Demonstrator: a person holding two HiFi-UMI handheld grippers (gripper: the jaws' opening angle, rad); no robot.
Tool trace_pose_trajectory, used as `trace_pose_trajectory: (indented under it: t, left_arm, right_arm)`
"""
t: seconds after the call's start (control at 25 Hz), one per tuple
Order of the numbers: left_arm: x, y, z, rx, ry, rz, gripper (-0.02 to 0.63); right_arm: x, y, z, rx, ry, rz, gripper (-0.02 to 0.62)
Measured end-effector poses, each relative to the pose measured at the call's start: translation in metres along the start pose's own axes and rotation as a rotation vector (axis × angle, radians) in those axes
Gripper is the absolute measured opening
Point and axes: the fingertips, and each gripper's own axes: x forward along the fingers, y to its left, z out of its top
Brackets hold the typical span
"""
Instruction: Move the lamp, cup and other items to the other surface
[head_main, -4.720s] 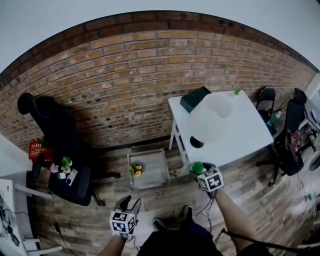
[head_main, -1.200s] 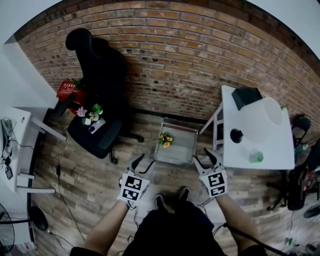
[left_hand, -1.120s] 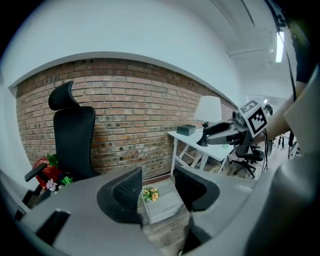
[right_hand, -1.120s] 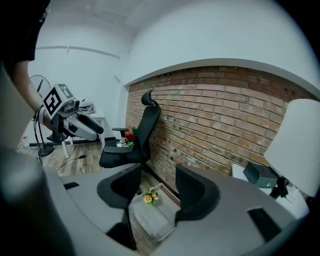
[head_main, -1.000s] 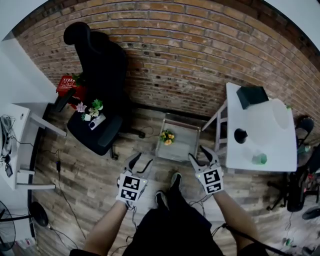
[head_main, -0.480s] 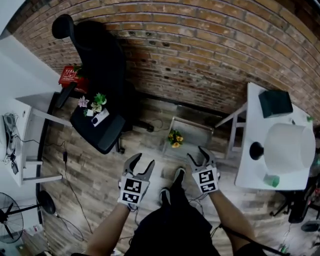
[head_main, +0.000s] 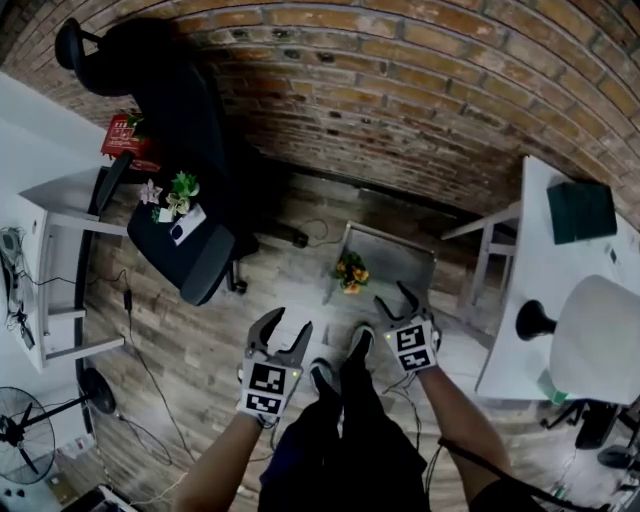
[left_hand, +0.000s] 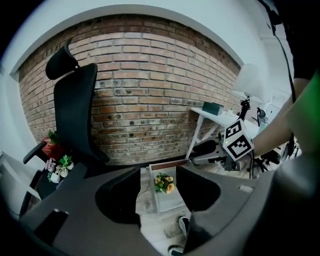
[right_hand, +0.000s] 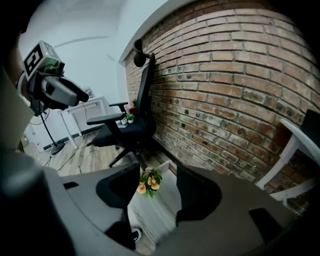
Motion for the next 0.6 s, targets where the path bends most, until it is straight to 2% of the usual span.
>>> trace_pose_trajectory:
  t: [0.32,0.6]
  left_arm:
    - [0.051,0.002,-0.058,0.000,0.063,-0.088,0.215]
    - [0.098,0.018,-0.120,0.006,0.121,-0.167,0.215]
  right_arm:
    - [0.071,0.011,-0.097,-0.045,0.134,0.045,0.276]
    - [0.135,0.015,-0.158,0.004,0.133,0.061,0.305]
